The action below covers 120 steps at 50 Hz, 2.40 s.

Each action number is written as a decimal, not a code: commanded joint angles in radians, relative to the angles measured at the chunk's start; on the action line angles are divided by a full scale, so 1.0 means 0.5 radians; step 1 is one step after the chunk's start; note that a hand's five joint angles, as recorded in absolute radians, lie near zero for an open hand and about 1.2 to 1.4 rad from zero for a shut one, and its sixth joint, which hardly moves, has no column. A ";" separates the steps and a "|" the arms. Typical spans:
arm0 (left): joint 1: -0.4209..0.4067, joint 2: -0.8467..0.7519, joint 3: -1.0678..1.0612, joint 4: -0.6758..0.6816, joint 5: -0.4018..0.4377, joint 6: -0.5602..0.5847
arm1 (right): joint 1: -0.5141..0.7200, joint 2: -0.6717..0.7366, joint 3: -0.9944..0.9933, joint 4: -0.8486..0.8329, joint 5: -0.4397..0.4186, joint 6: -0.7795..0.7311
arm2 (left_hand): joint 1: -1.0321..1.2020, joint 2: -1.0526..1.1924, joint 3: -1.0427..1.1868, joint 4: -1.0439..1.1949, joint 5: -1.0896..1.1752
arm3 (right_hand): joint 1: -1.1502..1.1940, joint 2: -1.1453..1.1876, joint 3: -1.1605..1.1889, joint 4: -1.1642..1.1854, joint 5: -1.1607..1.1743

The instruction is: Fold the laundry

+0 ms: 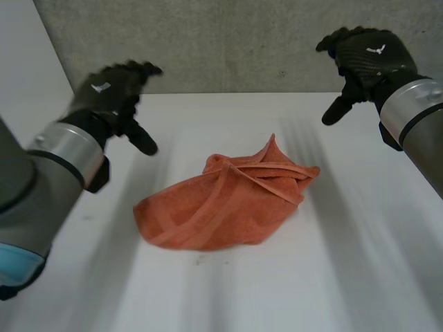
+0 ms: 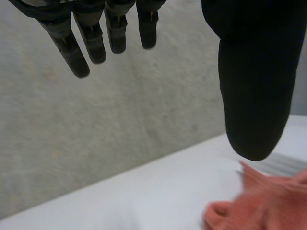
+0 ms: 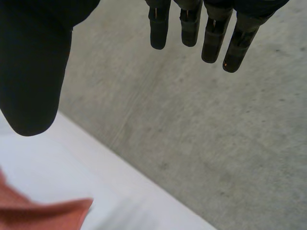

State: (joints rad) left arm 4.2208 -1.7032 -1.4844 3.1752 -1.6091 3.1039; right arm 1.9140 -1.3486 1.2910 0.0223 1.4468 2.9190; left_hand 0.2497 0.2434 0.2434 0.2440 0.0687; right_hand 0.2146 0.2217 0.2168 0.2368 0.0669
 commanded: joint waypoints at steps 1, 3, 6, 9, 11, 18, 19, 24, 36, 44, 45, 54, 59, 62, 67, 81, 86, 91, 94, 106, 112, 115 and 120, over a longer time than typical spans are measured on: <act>-0.259 -0.217 0.005 0.013 0.003 0.017 | -0.024 0.111 -0.051 0.176 -0.037 -0.331 | 0.321 0.334 0.334 0.332 0.334 | -0.065 -0.080 -0.070 -0.110 -0.119; -0.342 -0.360 0.036 0.049 0.006 0.020 | -0.024 0.163 -0.042 0.191 -0.031 -0.408 | 0.304 0.316 0.316 0.315 0.316 | 0.145 0.131 0.141 0.101 0.092; -0.379 -0.432 0.057 0.095 0.009 0.023 | -0.027 0.236 -0.005 0.198 -0.037 -0.402 | 0.262 0.275 0.275 0.274 0.275 | 0.146 0.132 0.142 0.101 0.092; -0.443 -0.564 0.103 0.234 0.006 0.045 | -0.030 0.298 0.010 0.201 -0.034 -0.389 | 0.045 0.058 0.058 0.056 0.058 | 0.140 0.126 0.136 0.096 0.086; -0.480 -0.695 0.152 0.383 0.015 0.118 | -0.045 0.408 0.059 0.198 -0.047 -0.350 | 0.039 0.052 0.052 0.050 0.052 | 0.093 0.079 0.089 0.049 0.040; -0.486 -0.956 0.238 0.635 0.061 0.372 | -0.113 0.626 0.108 0.091 -0.172 -0.135 | 0.255 0.268 0.268 0.267 0.268 | 0.075 0.061 0.071 0.031 0.022; -0.486 -1.011 0.253 0.672 0.073 0.434 | -0.116 0.681 0.115 0.033 -0.209 -0.089 | 0.338 0.350 0.350 0.349 0.351 | 0.099 0.084 0.094 0.054 0.045; -0.486 -1.149 0.299 0.746 0.077 0.557 | -0.116 0.801 0.124 -0.155 -0.252 -0.018 | 0.660 0.672 0.672 0.671 0.673 | 0.338 0.324 0.334 0.294 0.285; -0.483 -1.189 0.318 0.816 0.049 0.594 | -0.116 0.875 0.102 -0.327 -0.237 -0.012 | 2.293 2.306 2.306 2.304 2.306 | 2.363 2.349 2.359 2.319 2.310; -0.474 -0.818 0.232 0.890 -0.083 0.622 | -0.180 0.565 0.081 -0.462 -0.188 0.046 | 2.293 2.306 2.306 2.305 2.306 | 2.363 2.349 2.359 2.319 2.310; -0.465 -0.703 0.187 0.887 -0.122 0.631 | -0.189 0.474 0.075 -0.459 -0.179 0.092 | 2.293 2.306 2.306 2.305 2.306 | 2.363 2.349 2.359 2.319 2.310; -0.471 0.101 -0.099 0.859 -0.181 0.622 | -0.241 0.026 -0.002 -0.171 -0.194 0.252 | 2.293 2.306 2.306 2.305 2.306 | 2.363 2.349 2.359 2.319 2.310; -0.459 0.442 -0.206 0.829 -0.175 0.612 | -0.361 -0.159 -0.139 -0.017 -0.200 0.255 | 2.293 2.306 2.306 2.305 2.306 | 2.363 2.349 2.359 2.319 2.310; -0.443 0.574 -0.255 0.801 -0.175 0.612 | -0.383 -0.174 -0.280 0.026 -0.203 0.252 | 2.293 2.306 2.306 2.305 2.306 | 2.363 2.349 2.359 2.319 2.310; -0.361 0.621 -0.360 0.777 -0.175 0.609 | -0.395 0.082 -0.461 0.053 -0.221 0.237 | 2.293 2.306 2.306 2.305 2.306 | 2.363 2.349 2.359 2.319 2.310; -0.170 0.489 -0.517 0.777 -0.172 0.358 | -0.248 1.359 -1.425 0.109 0.066 -0.177 | 2.293 2.306 2.306 2.305 2.306 | 1.174 1.160 1.169 1.129 1.120; -0.182 0.452 -0.468 0.777 -0.172 0.342 | -0.202 1.299 -1.352 0.115 0.177 -0.166 | 2.293 2.306 2.306 2.305 2.306 | -0.080 -0.094 -0.084 -0.125 -0.134; -0.189 0.400 -0.385 0.780 -0.172 0.339 | -0.192 0.935 -0.918 0.112 0.193 -0.159 | 2.293 2.306 2.306 2.305 2.306 | -0.080 -0.094 -0.084 -0.125 -0.134; -0.189 0.360 -0.305 0.780 -0.175 0.336 | -0.183 0.661 -0.547 0.103 0.187 -0.159 | 2.293 2.306 2.306 2.305 2.306 | -0.080 -0.094 -0.084 -0.125 -0.134; -0.155 0.160 -0.096 0.780 -0.184 0.336 | -0.079 0.099 0.544 0.121 0.042 0.175 | 2.293 2.306 2.306 2.305 2.306 | -0.080 -0.094 -0.084 -0.125 -0.134; -0.124 0.112 -0.093 0.780 -0.187 0.330 | -0.097 0.004 0.971 0.081 -0.206 0.261 | 2.293 2.306 2.306 2.305 2.306 | -0.001 -0.015 -0.005 -0.045 -0.054; -0.127 0.105 -0.093 0.780 -0.187 0.315 | -0.094 0.010 1.102 -0.041 -0.228 0.273 | 2.293 2.306 2.306 2.305 2.306 | 0.028 0.014 0.024 -0.016 -0.025; -0.124 0.102 -0.087 0.783 -0.190 0.309 | -0.088 0.056 1.277 -0.321 -0.212 0.273 | 2.293 2.306 2.306 2.305 2.306 | 0.164 0.149 0.159 0.119 0.110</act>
State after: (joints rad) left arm 4.1580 -1.6512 -1.5285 3.5650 -1.7028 3.2643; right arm 1.8680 -1.3459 1.8425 -0.0019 1.3387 3.0587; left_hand 1.1898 1.2182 1.2152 1.2175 1.0323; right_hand 0.2152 0.2272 0.2240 0.2387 0.0768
